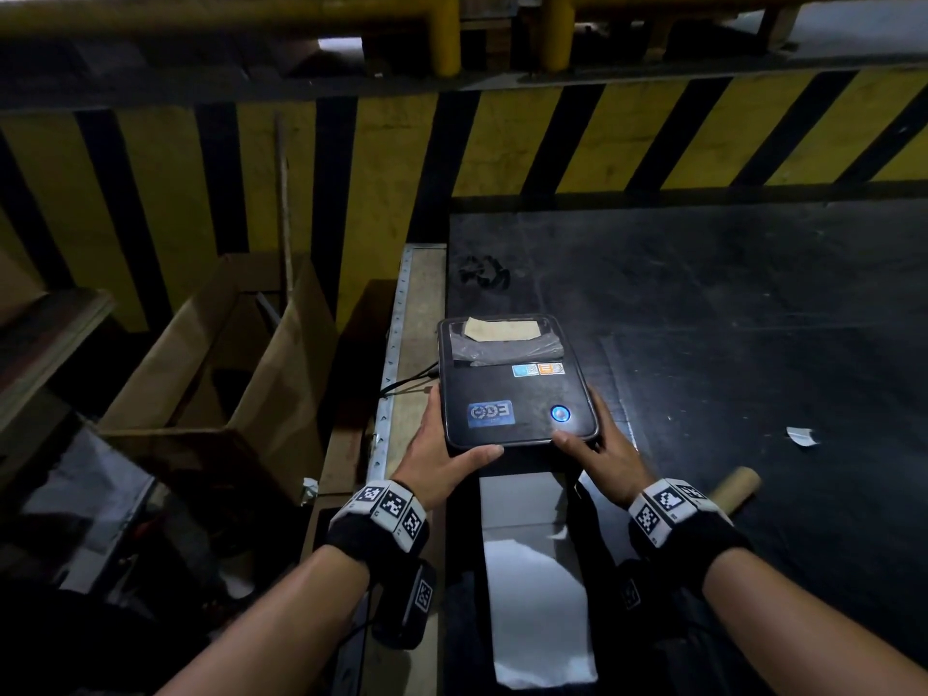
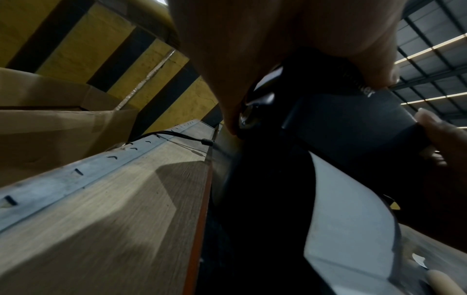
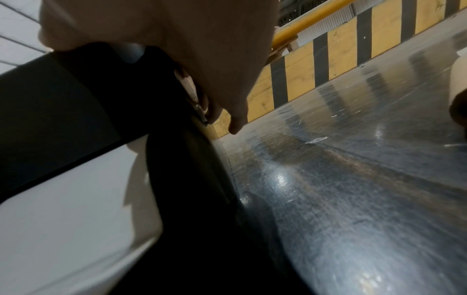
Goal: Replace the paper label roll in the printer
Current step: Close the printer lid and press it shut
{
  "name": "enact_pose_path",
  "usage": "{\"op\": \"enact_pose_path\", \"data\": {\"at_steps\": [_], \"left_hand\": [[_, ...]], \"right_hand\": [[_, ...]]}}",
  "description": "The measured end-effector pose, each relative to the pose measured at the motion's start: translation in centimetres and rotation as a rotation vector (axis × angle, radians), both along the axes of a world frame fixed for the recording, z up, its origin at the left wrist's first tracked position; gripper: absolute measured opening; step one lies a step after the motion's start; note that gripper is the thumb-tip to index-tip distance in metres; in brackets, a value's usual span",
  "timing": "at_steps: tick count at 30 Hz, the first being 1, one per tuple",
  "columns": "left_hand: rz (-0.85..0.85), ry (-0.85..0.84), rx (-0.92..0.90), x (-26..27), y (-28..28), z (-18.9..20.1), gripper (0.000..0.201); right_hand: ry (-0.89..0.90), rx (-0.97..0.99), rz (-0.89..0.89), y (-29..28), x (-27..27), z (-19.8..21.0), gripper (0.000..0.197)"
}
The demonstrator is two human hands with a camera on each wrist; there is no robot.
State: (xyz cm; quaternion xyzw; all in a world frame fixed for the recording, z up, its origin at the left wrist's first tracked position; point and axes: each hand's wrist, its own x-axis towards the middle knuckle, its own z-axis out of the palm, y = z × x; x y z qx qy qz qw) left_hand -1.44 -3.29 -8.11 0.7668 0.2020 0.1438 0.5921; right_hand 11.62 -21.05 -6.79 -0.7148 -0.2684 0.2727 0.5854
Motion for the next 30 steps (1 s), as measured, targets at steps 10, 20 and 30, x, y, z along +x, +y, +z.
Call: {"op": "enact_pose_path", "data": {"at_steps": [10,20,30], "left_hand": [[0.009,-0.004,0.016,-0.08,0.03,-0.10,0.088],[0.006,-0.008,0.018,-0.07,-0.05,-0.06,0.089],[0.005,-0.001,0.025,0.00,-0.01,-0.15,0.092]], "right_hand": [[-0.033,-0.028,-0.011,0.05,0.22,-0.46,0.067],[-0.022,-0.042,-0.022,0.09,0.13,-0.62,0.070],[-0.020,-0.019,-0.011,0.01,0.17,-0.59,0.067]]}}
